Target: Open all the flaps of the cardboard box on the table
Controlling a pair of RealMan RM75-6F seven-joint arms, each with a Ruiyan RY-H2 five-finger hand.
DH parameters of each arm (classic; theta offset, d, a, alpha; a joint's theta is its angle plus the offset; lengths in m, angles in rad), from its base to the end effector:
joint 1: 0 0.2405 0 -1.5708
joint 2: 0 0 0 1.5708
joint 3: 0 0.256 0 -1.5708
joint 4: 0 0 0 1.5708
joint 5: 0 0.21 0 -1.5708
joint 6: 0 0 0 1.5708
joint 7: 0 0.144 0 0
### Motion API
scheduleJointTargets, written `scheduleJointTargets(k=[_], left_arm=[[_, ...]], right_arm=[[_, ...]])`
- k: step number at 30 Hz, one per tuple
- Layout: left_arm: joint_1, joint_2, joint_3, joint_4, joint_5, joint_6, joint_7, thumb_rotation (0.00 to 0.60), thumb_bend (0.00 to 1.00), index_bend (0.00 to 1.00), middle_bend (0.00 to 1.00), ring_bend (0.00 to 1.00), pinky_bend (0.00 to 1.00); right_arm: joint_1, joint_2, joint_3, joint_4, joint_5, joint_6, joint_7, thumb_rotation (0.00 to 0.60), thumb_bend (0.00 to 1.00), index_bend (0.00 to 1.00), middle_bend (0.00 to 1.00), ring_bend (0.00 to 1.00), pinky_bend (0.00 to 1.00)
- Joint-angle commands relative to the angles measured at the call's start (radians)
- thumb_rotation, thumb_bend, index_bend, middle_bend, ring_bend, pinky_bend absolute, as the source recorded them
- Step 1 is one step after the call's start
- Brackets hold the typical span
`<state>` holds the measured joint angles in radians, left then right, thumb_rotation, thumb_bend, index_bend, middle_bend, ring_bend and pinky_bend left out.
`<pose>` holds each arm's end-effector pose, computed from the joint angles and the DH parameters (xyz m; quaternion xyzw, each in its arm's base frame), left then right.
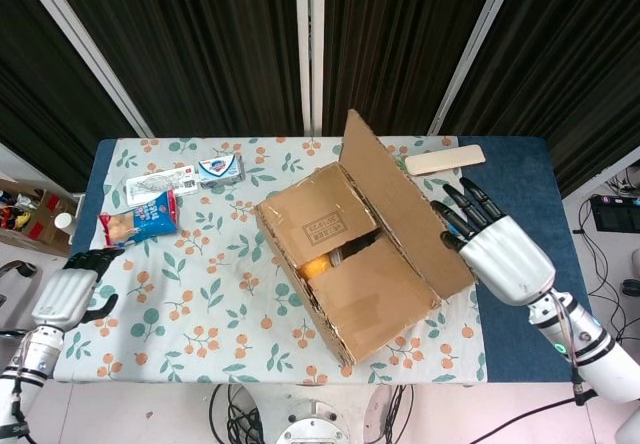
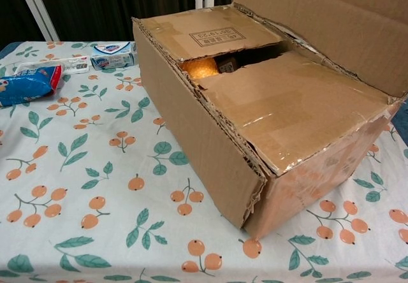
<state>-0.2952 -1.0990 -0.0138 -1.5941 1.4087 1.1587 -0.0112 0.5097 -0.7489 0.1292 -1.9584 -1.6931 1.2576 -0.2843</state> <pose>-0.3078 0.2336 0.1265 -0.6737 -0.4347 -0.3116 0.5100 -0.1397 -0.2664 0.2034 0.7826 -0.0977 0.3971 0.4693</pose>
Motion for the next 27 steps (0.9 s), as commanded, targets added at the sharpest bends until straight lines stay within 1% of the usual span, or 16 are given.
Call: scheduleJointTargets(k=[1, 3, 5, 8, 10, 12, 15, 17, 18, 20, 21, 22, 23, 26, 27], left_arm=[[-0.01, -0.003, -0.003, -0.011, -0.012, -0.017, 0.022, 0.6, 0.38, 0.12, 0.12, 0.13, 0.16], [-0.018, -0.007, -0.005, -0.019, -0.02, -0.028, 0.038, 0.6, 0.38, 0.12, 0.12, 0.13, 0.16], [-0.023, -0.01, -0.007, -0.025, -0.026, -0.034, 0.051, 0.6, 0.38, 0.12, 0.12, 0.13, 0.16], [-0.029, -0.014, -0.012, -0.035, -0.033, -0.035, 0.071, 0.6, 0.38, 0.12, 0.12, 0.13, 0.16], [-0.029, -0.016, -0.015, -0.042, -0.035, -0.028, 0.081, 0.6, 0.38, 0.12, 0.12, 0.13, 0.16], [-0.026, -0.017, -0.018, -0.047, -0.035, -0.016, 0.083, 0.6, 0.38, 0.12, 0.12, 0.13, 0.16], [-0.016, -0.016, -0.019, -0.05, -0.032, 0.007, 0.082, 0.6, 0.38, 0.12, 0.12, 0.13, 0.16], [-0.009, -0.015, -0.017, -0.051, -0.03, 0.019, 0.079, 0.6, 0.38, 0.12, 0.12, 0.13, 0.16], [-0.005, -0.015, -0.017, -0.051, -0.028, 0.026, 0.077, 0.6, 0.38, 0.12, 0.12, 0.13, 0.16], [0.005, -0.015, -0.015, -0.05, -0.021, 0.047, 0.073, 0.6, 0.37, 0.12, 0.12, 0.13, 0.16], [0.011, -0.015, -0.013, -0.049, -0.016, 0.058, 0.07, 0.6, 0.35, 0.12, 0.12, 0.13, 0.16], [0.015, -0.014, -0.013, -0.048, -0.012, 0.067, 0.068, 0.6, 0.34, 0.12, 0.12, 0.13, 0.16], [0.019, -0.014, -0.012, -0.047, -0.007, 0.075, 0.066, 0.6, 0.33, 0.12, 0.12, 0.13, 0.16], [0.034, -0.012, -0.008, -0.041, 0.01, 0.104, 0.044, 0.6, 0.29, 0.12, 0.12, 0.13, 0.16], [0.038, -0.011, -0.007, -0.038, 0.014, 0.111, 0.036, 0.6, 0.28, 0.12, 0.12, 0.13, 0.16]], right_arm=[[-0.039, 0.03, -0.008, 0.048, -0.015, 0.051, 0.076, 0.6, 1.0, 0.51, 0.15, 0.0, 0.0], [-0.059, 0.041, -0.012, 0.074, -0.021, 0.08, 0.122, 0.6, 1.0, 0.48, 0.15, 0.0, 0.0], [-0.077, 0.046, -0.013, 0.1, -0.018, 0.106, 0.152, 0.6, 1.0, 0.41, 0.14, 0.0, 0.0], [-0.102, 0.05, -0.011, 0.139, 0.003, 0.137, 0.198, 0.6, 1.0, 0.34, 0.13, 0.0, 0.0], [-0.115, 0.051, -0.009, 0.16, 0.018, 0.15, 0.225, 0.6, 1.0, 0.31, 0.13, 0.0, 0.0], [-0.123, 0.048, -0.007, 0.172, 0.026, 0.157, 0.244, 0.6, 1.0, 0.27, 0.12, 0.0, 0.0], [-0.122, 0.033, -0.011, 0.182, 0.024, 0.14, 0.258, 0.6, 0.99, 0.2, 0.11, 0.0, 0.0], [-0.113, 0.018, -0.012, 0.172, 0.016, 0.123, 0.271, 0.6, 0.94, 0.14, 0.1, 0.0, 0.0], [-0.108, 0.006, -0.01, 0.162, 0.019, 0.117, 0.273, 0.6, 0.9, 0.11, 0.09, 0.0, 0.0], [-0.09, -0.024, -0.004, 0.13, 0.021, 0.09, 0.244, 0.6, 0.78, 0.03, 0.06, 0.0, 0.0], [-0.075, -0.045, -0.001, 0.108, 0.021, 0.066, 0.213, 0.6, 0.71, 0.01, 0.04, 0.0, 0.0], [-0.062, -0.063, 0.002, 0.091, 0.027, 0.042, 0.179, 0.6, 0.61, 0.0, 0.03, 0.0, 0.0], [-0.047, -0.082, 0.005, 0.073, 0.04, 0.011, 0.137, 0.6, 0.45, 0.0, 0.01, 0.0, 0.0], [0.022, -0.164, 0.028, 0.021, 0.137, -0.12, -0.043, 0.6, 0.16, 0.0, 0.0, 0.0, 0.0], [0.043, -0.191, 0.038, 0.016, 0.175, -0.151, -0.09, 0.6, 0.09, 0.0, 0.0, 0.0, 0.0]])
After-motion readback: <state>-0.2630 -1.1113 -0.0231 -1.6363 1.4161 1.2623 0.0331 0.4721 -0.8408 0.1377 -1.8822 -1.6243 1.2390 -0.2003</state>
